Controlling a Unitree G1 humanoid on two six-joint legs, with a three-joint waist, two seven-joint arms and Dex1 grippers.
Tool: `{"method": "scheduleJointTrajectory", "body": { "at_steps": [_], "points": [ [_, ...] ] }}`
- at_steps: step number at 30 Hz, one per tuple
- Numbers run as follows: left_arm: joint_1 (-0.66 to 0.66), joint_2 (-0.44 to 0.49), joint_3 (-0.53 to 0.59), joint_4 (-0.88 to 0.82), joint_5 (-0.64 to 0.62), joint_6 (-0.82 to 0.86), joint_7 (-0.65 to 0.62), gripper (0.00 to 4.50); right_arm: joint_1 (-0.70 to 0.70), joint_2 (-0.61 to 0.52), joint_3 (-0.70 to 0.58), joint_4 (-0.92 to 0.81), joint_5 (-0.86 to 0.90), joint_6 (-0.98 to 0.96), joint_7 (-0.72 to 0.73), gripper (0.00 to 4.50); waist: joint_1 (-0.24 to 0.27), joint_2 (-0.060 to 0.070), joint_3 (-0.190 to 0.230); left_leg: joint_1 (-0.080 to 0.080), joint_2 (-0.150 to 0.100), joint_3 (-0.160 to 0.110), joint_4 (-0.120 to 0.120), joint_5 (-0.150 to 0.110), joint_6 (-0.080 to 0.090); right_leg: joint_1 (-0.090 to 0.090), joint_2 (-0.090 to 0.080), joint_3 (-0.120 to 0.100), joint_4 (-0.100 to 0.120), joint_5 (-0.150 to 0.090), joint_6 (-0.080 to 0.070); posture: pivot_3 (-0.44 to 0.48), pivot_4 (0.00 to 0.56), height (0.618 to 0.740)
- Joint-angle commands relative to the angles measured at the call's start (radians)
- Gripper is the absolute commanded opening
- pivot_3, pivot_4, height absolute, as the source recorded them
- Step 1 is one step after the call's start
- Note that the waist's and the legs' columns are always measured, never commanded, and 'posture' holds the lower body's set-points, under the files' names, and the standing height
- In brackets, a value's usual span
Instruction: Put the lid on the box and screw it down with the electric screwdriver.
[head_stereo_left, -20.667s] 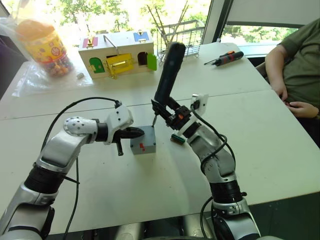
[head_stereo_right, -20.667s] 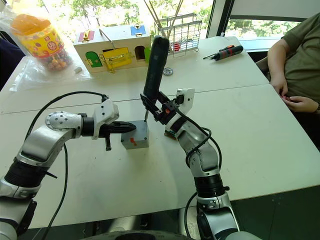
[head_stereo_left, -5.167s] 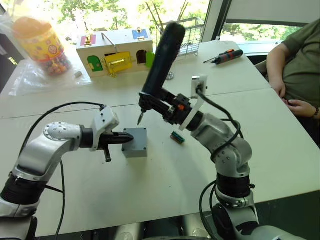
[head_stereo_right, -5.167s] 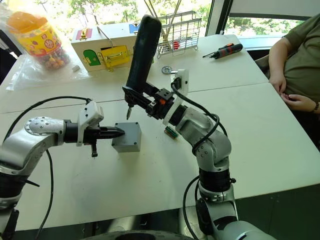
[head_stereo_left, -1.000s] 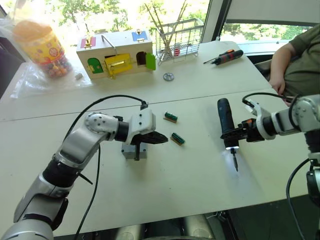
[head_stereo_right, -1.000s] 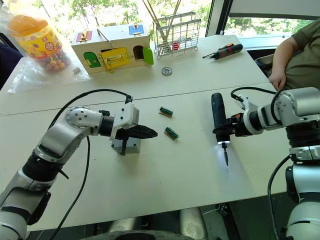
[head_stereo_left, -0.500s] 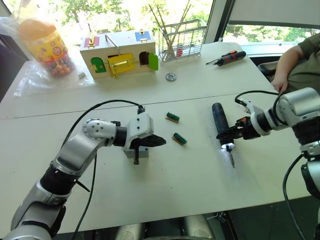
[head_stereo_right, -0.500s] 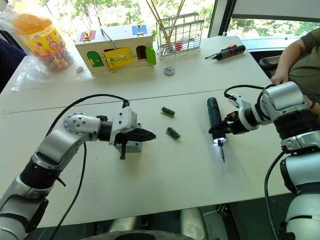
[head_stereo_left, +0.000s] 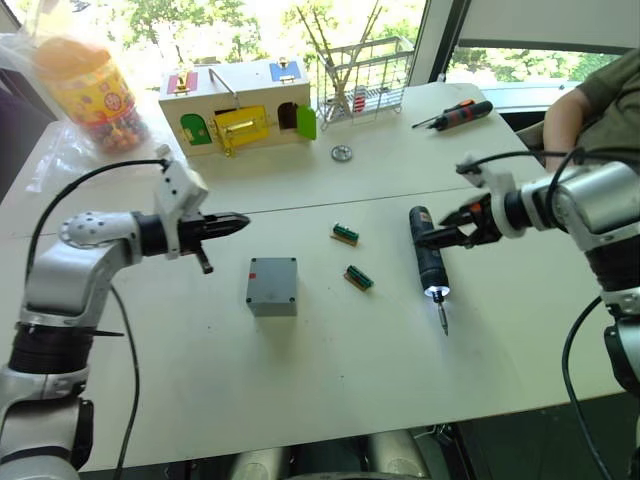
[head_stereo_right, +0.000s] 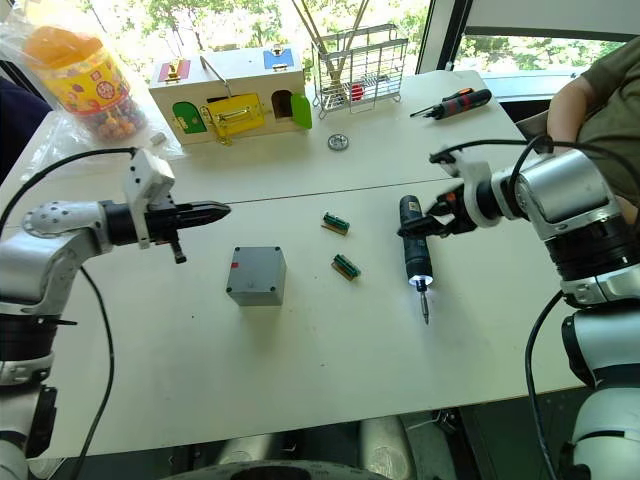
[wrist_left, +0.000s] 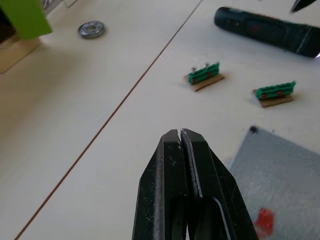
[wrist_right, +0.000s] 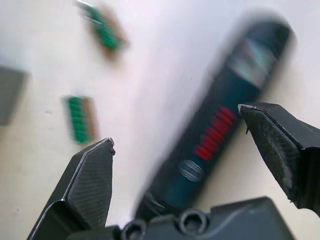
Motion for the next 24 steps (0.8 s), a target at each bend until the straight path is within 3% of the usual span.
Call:
{"method": "scheduleJointTrajectory", "body": {
  "at_steps": [1, 4, 8, 15, 24],
  "points": [
    [0.017, 0.018, 0.005, 0.045, 0.028, -0.030, -0.004, 0.00, 0.135, 0.085, -0.024, -0.295, 0.085, -0.004, -0.028, 4.48, 0.003, -0.002, -0.001, 0.000, 0.000, -0.001, 0.000, 0.000, 0.000, 0.001, 0.000, -0.001, 0.000, 0.000, 0.000, 0.000, 0.150, 0.740],
    [0.088, 0.040, -0.038, 0.008, 0.067, -0.039, -0.016, 0.00, 0.276, 0.213, -0.024, -0.439, 0.123, 0.030, -0.126, 4.48, 0.005, -0.003, -0.001, 0.000, -0.001, -0.002, 0.002, 0.000, -0.001, 0.003, -0.001, -0.001, 0.000, 0.000, 0.000, 0.000, 0.150, 0.740],
    [0.165, 0.057, -0.052, -0.096, 0.065, 0.008, -0.007, 0.00, 0.385, 0.377, 0.019, -0.478, 0.105, 0.046, -0.262, 4.48, 0.003, -0.004, -0.001, 0.000, -0.002, -0.002, 0.004, 0.001, -0.001, 0.003, -0.002, 0.001, 0.001, 0.000, 0.000, 0.000, 0.150, 0.740],
    [0.206, 0.035, -0.081, -0.227, 0.033, 0.092, 0.010, 0.00, 0.375, 0.505, 0.052, -0.412, 0.064, 0.034, -0.366, 4.48, 0.001, -0.004, -0.001, 0.000, -0.002, -0.002, 0.003, 0.001, -0.001, 0.003, -0.001, 0.000, 0.001, 0.000, 0.000, 0.000, 0.150, 0.740],
    [0.094, -0.040, -0.203, -0.117, 0.119, 0.009, 0.007, 0.00, 0.373, 0.596, 0.105, -0.398, 0.084, 0.064, -0.376, 4.48, 0.004, -0.004, -0.001, 0.001, -0.002, -0.003, 0.002, 0.001, -0.002, 0.003, -0.001, -0.001, 0.001, 0.000, 0.000, 0.000, 0.150, 0.740]
  ]
}}
